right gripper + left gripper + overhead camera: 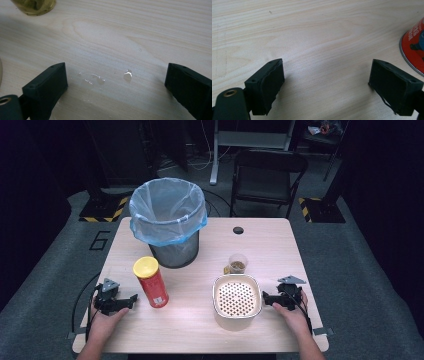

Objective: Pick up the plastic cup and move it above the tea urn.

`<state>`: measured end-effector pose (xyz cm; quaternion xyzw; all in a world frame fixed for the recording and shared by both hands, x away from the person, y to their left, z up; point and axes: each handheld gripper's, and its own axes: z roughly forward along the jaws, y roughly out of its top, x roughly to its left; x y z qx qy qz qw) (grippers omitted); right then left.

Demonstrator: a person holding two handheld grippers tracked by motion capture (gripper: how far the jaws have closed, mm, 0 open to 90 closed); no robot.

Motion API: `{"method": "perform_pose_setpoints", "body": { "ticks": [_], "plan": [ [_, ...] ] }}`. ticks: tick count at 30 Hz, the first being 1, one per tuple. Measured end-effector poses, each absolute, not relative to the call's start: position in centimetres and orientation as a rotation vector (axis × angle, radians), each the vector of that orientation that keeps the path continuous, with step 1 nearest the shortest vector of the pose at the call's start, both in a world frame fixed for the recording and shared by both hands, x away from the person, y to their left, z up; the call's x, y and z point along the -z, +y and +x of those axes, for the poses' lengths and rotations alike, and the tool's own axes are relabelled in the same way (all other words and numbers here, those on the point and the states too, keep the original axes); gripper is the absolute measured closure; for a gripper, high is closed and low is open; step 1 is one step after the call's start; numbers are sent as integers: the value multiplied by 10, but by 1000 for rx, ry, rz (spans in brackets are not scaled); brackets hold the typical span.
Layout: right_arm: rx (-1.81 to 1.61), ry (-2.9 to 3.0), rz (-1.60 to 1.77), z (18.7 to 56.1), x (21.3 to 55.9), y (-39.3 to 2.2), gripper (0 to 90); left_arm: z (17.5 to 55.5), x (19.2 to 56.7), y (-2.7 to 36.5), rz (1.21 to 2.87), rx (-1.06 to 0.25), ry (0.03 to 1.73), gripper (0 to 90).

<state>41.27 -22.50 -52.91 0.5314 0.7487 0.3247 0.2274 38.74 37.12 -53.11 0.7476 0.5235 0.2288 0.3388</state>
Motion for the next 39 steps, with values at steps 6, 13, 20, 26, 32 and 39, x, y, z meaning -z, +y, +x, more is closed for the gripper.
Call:
{"method": "perform_pose_setpoints", "body": {
  "ticks": [6, 13, 20, 26, 32, 39],
  "plan": [
    [-901, 2084, 1444, 411, 529, -227, 35, 387, 531, 371, 1951, -590, 1351, 119],
    [-903, 2084, 1446, 411, 529, -227, 40, 387, 531, 370, 1948, -586, 1355, 120],
    [-925, 2065, 1437, 410, 527, -233, 228, 386, 531, 370, 1952, -597, 1358, 125],
    [-915, 2118, 1374, 415, 515, -235, 317, 386, 531, 370, 1952, -597, 1359, 125],
    [-1001, 2189, 1284, 432, 482, -236, 216, 385, 531, 370, 1951, -597, 1362, 124],
    [-1109, 2241, 1181, 448, 456, -222, 190, 385, 531, 370, 1951, -598, 1363, 124]
  ]
}}
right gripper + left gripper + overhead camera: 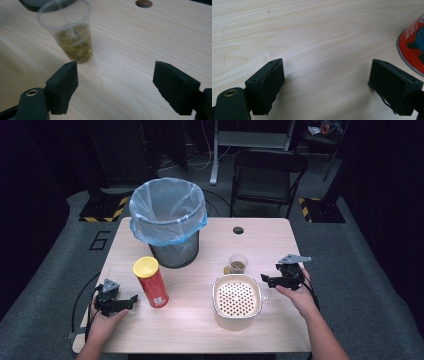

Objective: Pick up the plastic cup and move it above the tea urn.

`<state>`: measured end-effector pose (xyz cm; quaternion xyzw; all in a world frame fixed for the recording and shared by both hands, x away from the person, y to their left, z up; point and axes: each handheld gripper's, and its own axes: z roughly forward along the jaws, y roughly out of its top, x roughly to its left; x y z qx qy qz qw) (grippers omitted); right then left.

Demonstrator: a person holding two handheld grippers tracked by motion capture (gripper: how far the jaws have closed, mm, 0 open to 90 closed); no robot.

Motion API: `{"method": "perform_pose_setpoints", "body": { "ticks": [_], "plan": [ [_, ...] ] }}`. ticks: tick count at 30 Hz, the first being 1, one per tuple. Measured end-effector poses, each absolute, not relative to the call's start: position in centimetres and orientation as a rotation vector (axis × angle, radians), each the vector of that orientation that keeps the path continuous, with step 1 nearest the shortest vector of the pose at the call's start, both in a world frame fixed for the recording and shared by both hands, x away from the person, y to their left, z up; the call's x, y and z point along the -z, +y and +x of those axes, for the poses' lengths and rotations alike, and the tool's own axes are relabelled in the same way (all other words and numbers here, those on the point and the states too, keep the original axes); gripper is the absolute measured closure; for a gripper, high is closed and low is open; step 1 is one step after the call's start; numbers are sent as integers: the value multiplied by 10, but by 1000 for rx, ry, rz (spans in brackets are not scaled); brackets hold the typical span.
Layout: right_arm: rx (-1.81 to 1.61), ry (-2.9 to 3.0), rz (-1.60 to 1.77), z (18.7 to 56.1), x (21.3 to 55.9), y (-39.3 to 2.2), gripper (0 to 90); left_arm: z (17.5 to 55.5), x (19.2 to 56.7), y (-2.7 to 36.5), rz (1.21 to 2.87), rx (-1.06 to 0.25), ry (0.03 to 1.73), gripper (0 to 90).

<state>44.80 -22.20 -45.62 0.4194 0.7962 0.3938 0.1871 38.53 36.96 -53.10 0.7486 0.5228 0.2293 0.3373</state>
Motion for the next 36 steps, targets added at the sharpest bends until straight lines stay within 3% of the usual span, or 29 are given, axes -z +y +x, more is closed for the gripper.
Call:
{"method": "perform_pose_setpoints", "body": {
  "ticks": [7, 16, 36],
  "plan": [
    [-1171, 2324, 1030, 464, 438, -195, 147, 385, 531, 369, 1949, -596, 1365, 125],
    [-1230, 2388, 995, 484, 446, -174, 149, 384, 531, 368, 1948, -589, 1359, 124],
    [-1269, 2493, 878, 502, 447, -150, 208, 383, 531, 367, 1950, -587, 1357, 124]
  ]
}}
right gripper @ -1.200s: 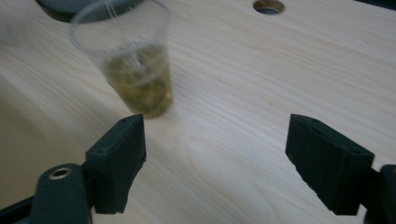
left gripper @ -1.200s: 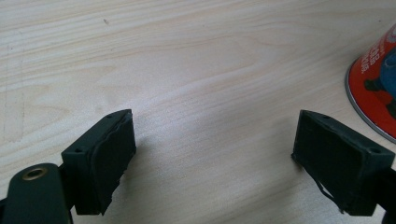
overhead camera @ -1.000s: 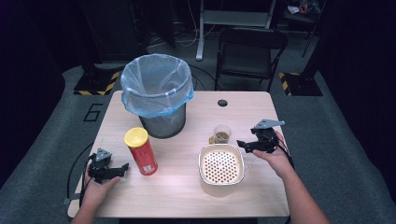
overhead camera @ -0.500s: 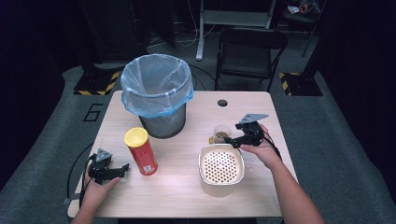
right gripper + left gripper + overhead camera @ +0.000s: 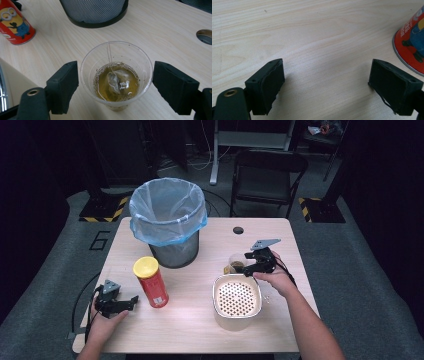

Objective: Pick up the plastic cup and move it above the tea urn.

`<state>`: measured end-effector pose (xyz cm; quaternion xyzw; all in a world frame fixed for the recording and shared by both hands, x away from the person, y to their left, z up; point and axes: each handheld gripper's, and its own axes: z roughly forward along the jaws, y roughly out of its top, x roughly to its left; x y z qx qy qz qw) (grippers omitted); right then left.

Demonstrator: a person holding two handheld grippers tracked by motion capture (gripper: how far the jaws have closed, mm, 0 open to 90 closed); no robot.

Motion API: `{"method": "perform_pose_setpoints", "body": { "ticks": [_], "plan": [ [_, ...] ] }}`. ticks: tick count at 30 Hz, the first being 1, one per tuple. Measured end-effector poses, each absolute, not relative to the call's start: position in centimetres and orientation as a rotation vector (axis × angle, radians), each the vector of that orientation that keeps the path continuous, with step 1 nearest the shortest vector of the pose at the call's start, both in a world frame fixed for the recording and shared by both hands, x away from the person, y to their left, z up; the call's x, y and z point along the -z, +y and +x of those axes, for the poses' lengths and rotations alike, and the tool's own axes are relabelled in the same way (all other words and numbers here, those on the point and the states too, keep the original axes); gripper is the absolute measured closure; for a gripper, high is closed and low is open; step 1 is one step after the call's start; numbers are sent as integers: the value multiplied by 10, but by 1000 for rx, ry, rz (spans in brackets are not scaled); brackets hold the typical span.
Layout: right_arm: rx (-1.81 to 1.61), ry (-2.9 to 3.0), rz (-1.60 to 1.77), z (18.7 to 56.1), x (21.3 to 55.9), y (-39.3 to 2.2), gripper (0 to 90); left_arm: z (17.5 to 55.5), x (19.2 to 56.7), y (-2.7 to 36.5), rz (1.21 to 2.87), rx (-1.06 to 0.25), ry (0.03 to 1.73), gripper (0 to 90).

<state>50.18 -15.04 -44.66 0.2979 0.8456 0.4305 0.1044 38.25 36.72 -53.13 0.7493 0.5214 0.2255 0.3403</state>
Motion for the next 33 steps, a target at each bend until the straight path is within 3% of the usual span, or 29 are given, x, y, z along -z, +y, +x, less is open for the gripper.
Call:
{"method": "perform_pose_setpoints", "body": {
  "ticks": [4, 10, 15, 25, 33],
  "plan": [
    [-1271, 2451, 891, 503, 441, -149, 273, 382, 531, 367, 1950, -586, 1357, 124],
    [-1266, 2442, 911, 504, 440, -151, 290, 383, 531, 367, 1951, -587, 1356, 124],
    [-1215, 2404, 1043, 509, 440, -151, 509, 382, 531, 367, 1950, -586, 1357, 124],
    [-1120, 2366, 1073, 512, 444, -145, 729, 383, 531, 367, 1951, -587, 1356, 124],
    [-1064, 2352, 1070, 512, 447, -143, 818, 382, 531, 368, 1961, -579, 1357, 124]
  ]
}}
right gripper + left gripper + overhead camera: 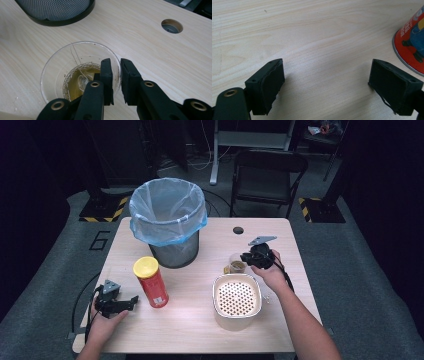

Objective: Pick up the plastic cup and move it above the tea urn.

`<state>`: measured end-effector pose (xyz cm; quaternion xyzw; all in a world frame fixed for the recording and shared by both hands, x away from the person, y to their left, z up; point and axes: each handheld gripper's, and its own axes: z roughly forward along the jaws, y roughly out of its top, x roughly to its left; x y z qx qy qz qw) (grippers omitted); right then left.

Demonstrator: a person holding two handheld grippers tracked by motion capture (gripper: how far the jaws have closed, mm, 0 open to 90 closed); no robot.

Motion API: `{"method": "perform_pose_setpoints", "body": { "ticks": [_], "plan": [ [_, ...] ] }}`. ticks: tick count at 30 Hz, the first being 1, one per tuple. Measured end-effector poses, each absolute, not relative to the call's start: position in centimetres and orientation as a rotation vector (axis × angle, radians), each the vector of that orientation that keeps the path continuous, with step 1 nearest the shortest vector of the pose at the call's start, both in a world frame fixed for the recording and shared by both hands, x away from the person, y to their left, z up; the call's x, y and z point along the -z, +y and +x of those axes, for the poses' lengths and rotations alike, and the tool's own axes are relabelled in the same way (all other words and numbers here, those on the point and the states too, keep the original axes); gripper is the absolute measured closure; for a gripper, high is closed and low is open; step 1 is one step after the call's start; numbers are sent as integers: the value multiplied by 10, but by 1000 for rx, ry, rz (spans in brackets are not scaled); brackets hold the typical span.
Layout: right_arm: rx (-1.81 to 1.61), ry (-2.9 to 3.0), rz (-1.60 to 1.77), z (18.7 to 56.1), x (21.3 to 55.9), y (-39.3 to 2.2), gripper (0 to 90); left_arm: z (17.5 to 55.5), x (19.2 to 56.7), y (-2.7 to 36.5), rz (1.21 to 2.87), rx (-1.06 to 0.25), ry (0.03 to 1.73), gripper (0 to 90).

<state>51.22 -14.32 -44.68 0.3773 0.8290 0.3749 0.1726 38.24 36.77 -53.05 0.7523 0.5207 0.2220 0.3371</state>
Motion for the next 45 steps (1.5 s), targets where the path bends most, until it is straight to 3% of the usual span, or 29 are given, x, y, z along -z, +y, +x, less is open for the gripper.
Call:
{"method": "perform_pose_setpoints", "body": {
  "ticks": [15, 45],
  "plan": [
    [-1076, 2357, 1138, 510, 440, -147, 856, 383, 531, 367, 1951, -586, 1355, 124],
    [-1033, 2292, 1393, 490, 431, -211, 868, 383, 531, 367, 1951, -587, 1356, 124]
  ]
}}
